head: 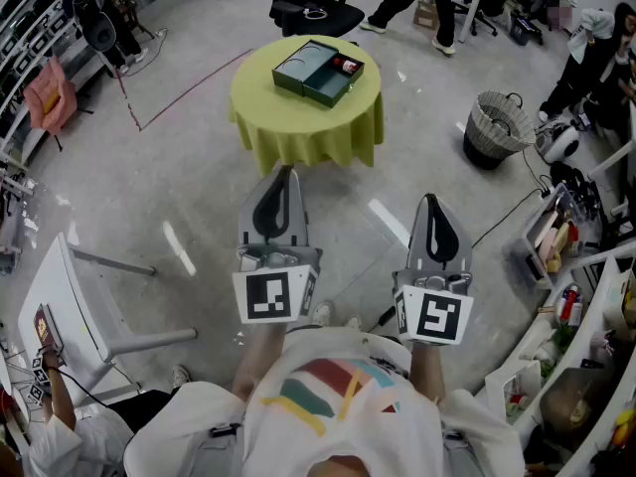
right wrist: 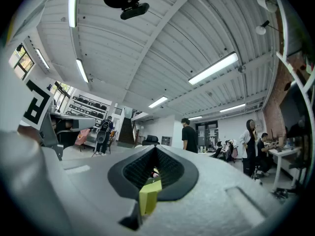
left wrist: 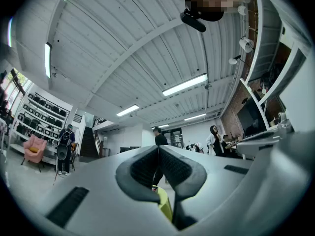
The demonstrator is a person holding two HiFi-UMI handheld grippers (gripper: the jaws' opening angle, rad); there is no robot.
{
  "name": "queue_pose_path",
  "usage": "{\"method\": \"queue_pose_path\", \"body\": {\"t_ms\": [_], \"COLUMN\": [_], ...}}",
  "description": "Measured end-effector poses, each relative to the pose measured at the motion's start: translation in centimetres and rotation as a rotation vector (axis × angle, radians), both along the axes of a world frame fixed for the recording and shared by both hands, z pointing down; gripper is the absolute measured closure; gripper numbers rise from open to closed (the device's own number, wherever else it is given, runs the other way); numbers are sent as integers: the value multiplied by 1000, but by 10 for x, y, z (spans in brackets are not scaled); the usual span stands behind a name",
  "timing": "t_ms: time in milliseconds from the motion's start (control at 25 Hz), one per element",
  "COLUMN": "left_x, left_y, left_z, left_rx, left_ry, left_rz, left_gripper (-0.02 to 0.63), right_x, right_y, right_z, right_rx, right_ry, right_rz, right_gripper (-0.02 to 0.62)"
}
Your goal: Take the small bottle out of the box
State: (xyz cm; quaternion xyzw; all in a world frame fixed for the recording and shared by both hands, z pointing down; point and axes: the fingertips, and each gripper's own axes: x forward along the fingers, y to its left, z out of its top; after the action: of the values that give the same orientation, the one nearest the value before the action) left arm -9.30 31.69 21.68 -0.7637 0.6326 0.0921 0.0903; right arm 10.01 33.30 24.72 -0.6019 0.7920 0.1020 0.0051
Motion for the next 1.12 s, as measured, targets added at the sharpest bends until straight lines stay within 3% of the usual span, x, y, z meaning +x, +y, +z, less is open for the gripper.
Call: {"method": "queue_pose_path", "body": {"t_ms": [640,1120], "left_x": [-5,-4], "left_y": [4,3], "left_z": [-1,-6], "left_rx": [0,51], "left_ry": [-7,-17], "left_rz": [-64,-139], "left_gripper": [591,591], "right_x": [12,42], "right_y": [2,16], "right_z": [12,19], "right_rx": [4,19], "right_ry": [25,63], "right_rz": [-18,-38], "right_gripper": [594,594]}}
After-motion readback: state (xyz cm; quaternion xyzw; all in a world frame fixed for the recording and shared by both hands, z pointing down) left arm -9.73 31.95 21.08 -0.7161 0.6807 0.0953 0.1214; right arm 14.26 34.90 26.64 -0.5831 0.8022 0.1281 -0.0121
